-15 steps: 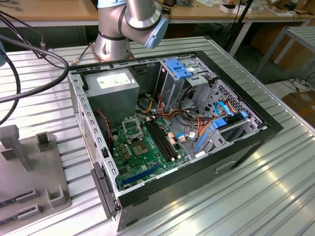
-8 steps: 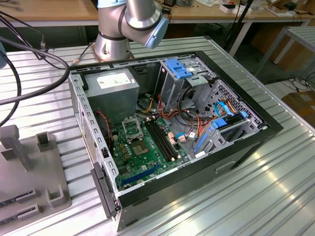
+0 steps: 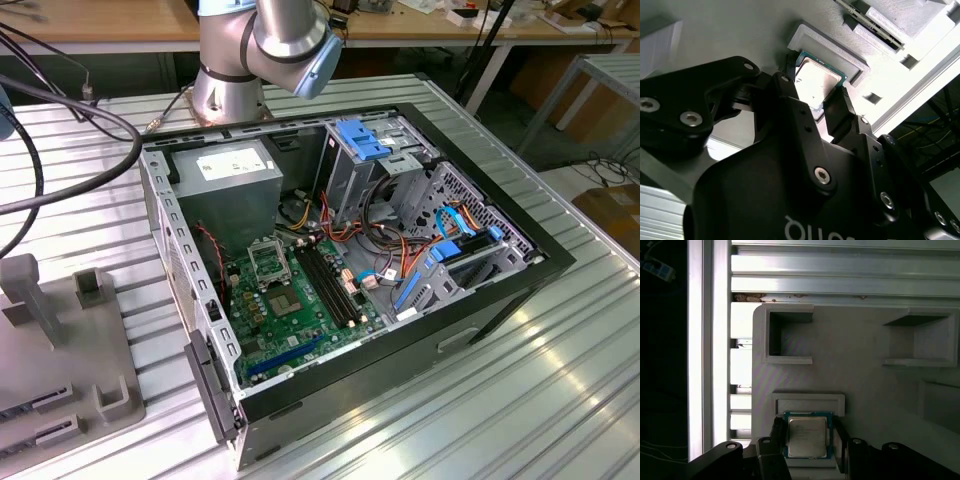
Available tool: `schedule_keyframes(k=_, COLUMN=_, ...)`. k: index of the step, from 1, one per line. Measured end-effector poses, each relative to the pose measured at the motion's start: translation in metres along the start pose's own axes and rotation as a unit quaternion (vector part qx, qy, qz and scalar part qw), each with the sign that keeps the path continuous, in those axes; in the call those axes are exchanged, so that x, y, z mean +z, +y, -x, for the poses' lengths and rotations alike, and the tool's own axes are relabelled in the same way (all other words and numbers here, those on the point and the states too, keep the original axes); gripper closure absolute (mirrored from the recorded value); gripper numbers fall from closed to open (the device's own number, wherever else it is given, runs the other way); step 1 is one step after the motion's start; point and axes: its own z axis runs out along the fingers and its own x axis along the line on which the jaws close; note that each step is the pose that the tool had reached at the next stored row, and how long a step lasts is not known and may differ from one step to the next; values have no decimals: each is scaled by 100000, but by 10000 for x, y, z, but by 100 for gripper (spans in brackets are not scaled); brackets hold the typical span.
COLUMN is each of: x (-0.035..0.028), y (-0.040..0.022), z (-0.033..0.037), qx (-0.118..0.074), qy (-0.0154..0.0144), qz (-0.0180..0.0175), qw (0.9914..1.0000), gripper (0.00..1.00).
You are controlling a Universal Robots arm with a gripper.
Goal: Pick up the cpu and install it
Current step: 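Pick up the cpu and move it towards the insertion slot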
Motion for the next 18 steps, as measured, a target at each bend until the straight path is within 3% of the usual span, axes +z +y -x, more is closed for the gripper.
schedule_keyframes(k=1, x=1, y=0, z=0, qx=1, qy=-3, qz=0, qw=100000, gripper=45)
schedule_keyframes(k=18, x=2, y=0, z=0, qx=-1582, qy=2, qz=-95, qw=99987, gripper=45)
